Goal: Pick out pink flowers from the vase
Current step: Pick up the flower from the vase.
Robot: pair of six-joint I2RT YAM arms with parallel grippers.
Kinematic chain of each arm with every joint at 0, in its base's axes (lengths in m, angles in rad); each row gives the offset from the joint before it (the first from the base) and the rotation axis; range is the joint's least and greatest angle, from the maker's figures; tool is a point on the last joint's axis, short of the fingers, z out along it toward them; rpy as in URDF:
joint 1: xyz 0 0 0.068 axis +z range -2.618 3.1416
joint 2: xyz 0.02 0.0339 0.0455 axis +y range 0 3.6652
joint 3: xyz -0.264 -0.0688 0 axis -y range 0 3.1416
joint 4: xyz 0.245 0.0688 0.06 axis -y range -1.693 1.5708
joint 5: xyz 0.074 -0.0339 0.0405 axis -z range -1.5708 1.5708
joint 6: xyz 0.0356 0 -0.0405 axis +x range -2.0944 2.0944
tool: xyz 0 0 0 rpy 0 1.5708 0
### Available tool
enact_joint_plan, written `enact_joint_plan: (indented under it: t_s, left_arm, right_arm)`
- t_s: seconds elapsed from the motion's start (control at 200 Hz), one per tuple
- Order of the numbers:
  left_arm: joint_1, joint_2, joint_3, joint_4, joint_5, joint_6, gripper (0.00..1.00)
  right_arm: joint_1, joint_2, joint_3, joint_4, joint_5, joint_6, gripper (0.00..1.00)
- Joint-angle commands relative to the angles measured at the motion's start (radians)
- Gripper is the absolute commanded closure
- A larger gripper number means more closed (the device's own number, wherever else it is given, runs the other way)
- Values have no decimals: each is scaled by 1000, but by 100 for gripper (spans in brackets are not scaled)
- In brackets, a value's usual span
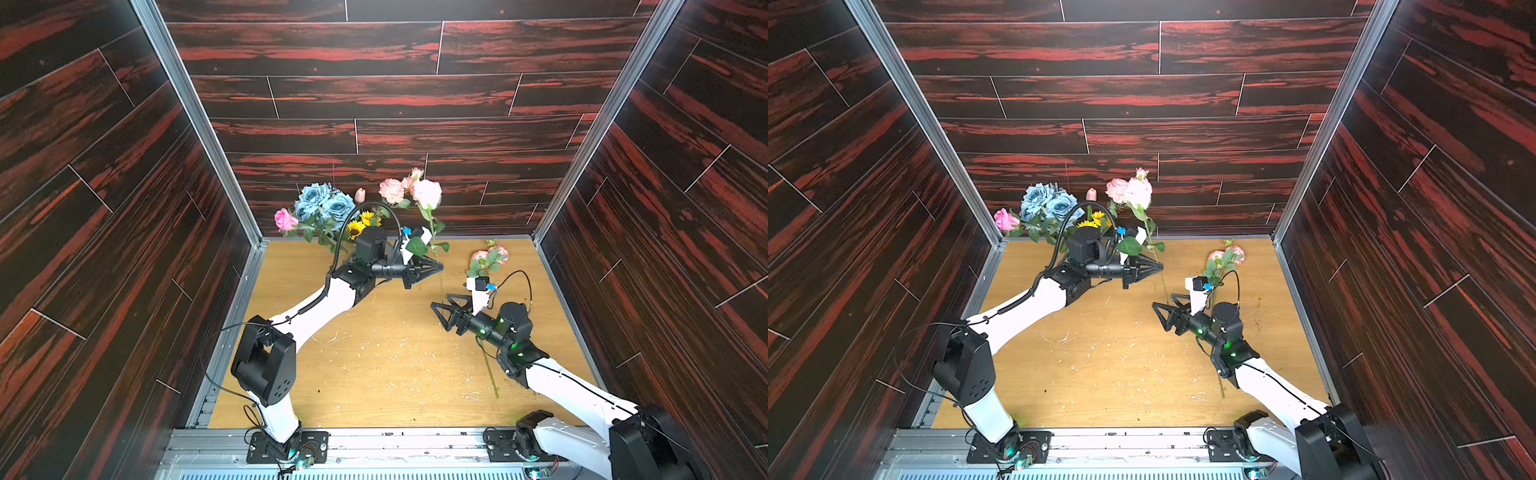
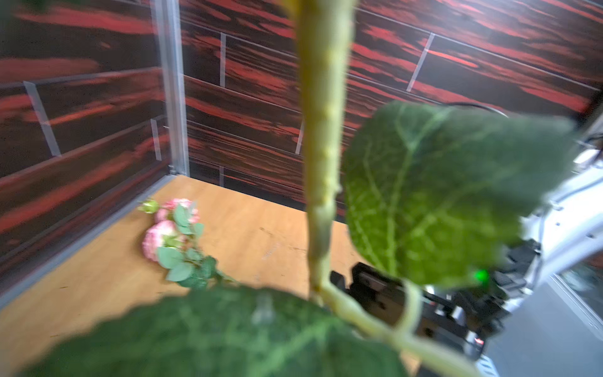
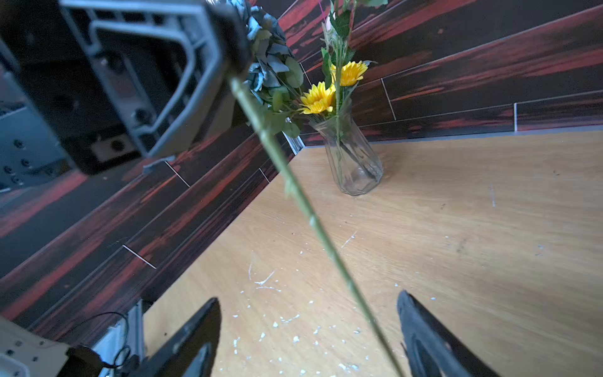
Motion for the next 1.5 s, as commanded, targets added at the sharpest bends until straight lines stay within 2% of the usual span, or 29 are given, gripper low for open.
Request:
enact_joint_plan:
  t_s: [0.0, 0.18, 0.456, 0.666, 0.962, 1.057, 1.162, 1.243, 1.268, 1.288, 1.353, 1.493]
  left_arm:
    - [-31, -7, 50, -169, 38, 120, 100]
    - [-50, 33, 79, -283, 34, 174, 100]
    - [-59, 44, 87, -323, 19, 197, 100]
    - [-59, 48, 99, -331, 12, 203, 100]
    - [-62, 62, 116, -327, 23, 186, 100]
    - [-61, 65, 118, -330, 25, 183, 84]
    - [-61, 57, 112, -342, -4, 194, 54]
    - [-61, 42, 96, -350, -87, 187, 42]
    - [-61, 35, 87, -350, -115, 188, 29]
    - [-61, 29, 81, -351, -140, 190, 25]
    - [-61, 5, 44, -347, -229, 198, 16]
    - [-59, -89, -95, -232, -389, 172, 7]
  right_arm:
    - [9, -10, -8, 18, -5, -16, 20]
    - [9, -31, -12, 7, 17, -23, 32]
    - [10, -25, -7, 5, 10, -17, 73]
    - [10, -13, 0, 0, 0, -16, 88]
    - [11, -16, 5, -10, 0, -21, 100]
    - [12, -19, 8, -23, 11, -26, 100]
    - [11, -21, 11, -36, 24, -33, 100]
    - [11, -27, 14, -56, 48, -41, 100]
    - [12, -27, 16, -65, 61, -42, 100]
    - [12, -29, 19, -73, 75, -45, 100]
    - [10, -29, 28, -111, 126, -56, 100]
    - [11, -19, 68, -228, 307, -78, 100]
